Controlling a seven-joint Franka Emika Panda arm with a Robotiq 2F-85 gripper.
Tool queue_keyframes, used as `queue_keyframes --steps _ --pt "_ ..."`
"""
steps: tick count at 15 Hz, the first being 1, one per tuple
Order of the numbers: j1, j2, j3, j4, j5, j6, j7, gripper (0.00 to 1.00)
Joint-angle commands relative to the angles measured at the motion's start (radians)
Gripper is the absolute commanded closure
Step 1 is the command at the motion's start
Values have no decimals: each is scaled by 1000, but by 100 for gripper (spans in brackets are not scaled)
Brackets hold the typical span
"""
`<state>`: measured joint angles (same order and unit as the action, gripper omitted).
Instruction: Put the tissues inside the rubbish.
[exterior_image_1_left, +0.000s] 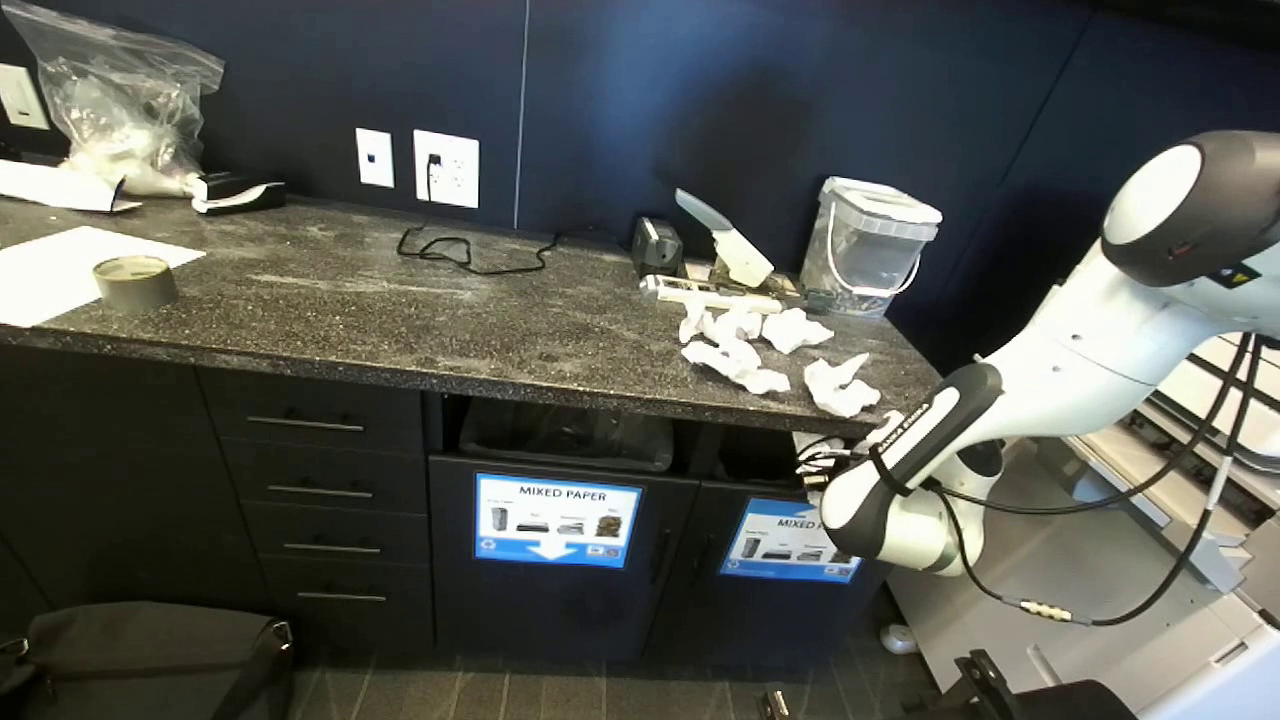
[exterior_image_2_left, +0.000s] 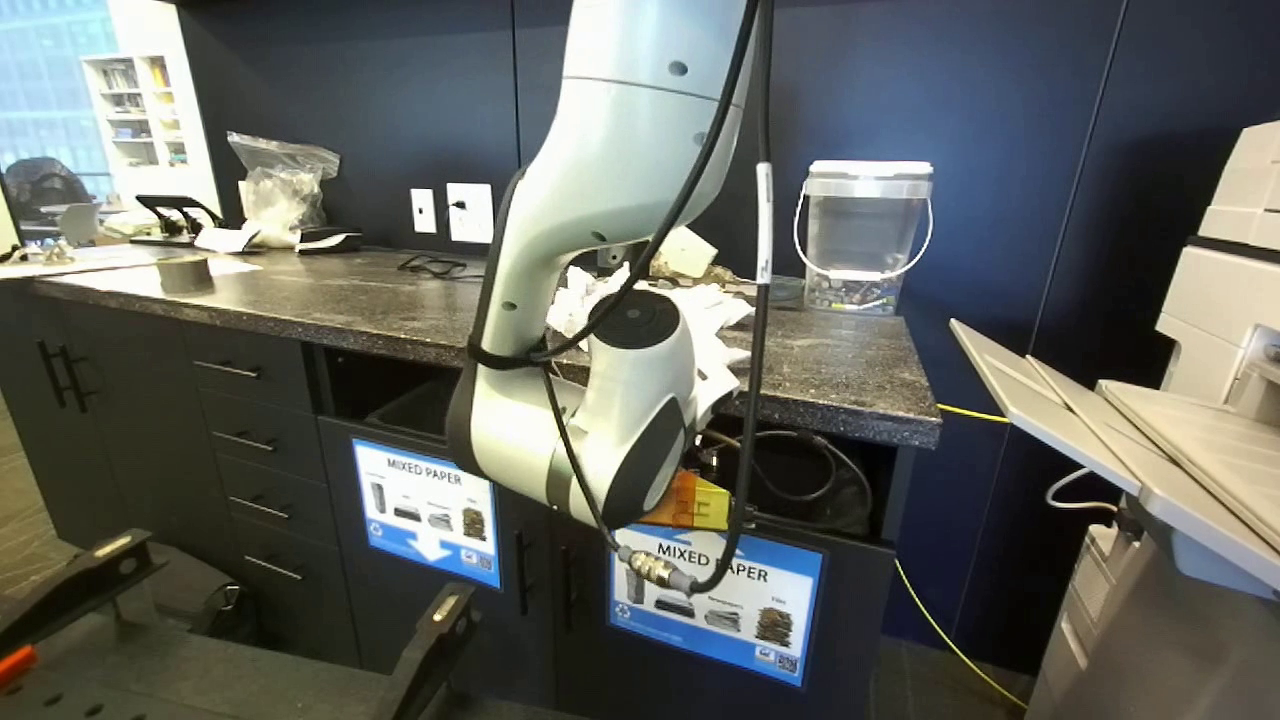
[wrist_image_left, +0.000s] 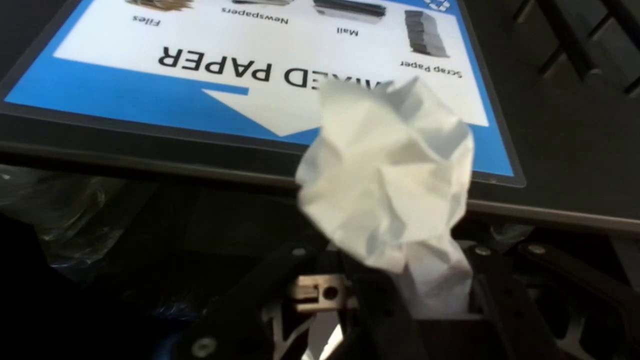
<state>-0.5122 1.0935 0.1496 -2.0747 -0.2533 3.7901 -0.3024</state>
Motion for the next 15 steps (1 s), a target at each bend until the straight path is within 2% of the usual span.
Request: queue_keyframes --steps 1,5,8,15 --pt "67 63 -72 100 -35 98 139 87" --pt "114 120 -105 167 -16 164 215 87" --pt "122 173 -104 238 -40 200 264 87" --pt "156 269 -114 405 -30 192 313 87"
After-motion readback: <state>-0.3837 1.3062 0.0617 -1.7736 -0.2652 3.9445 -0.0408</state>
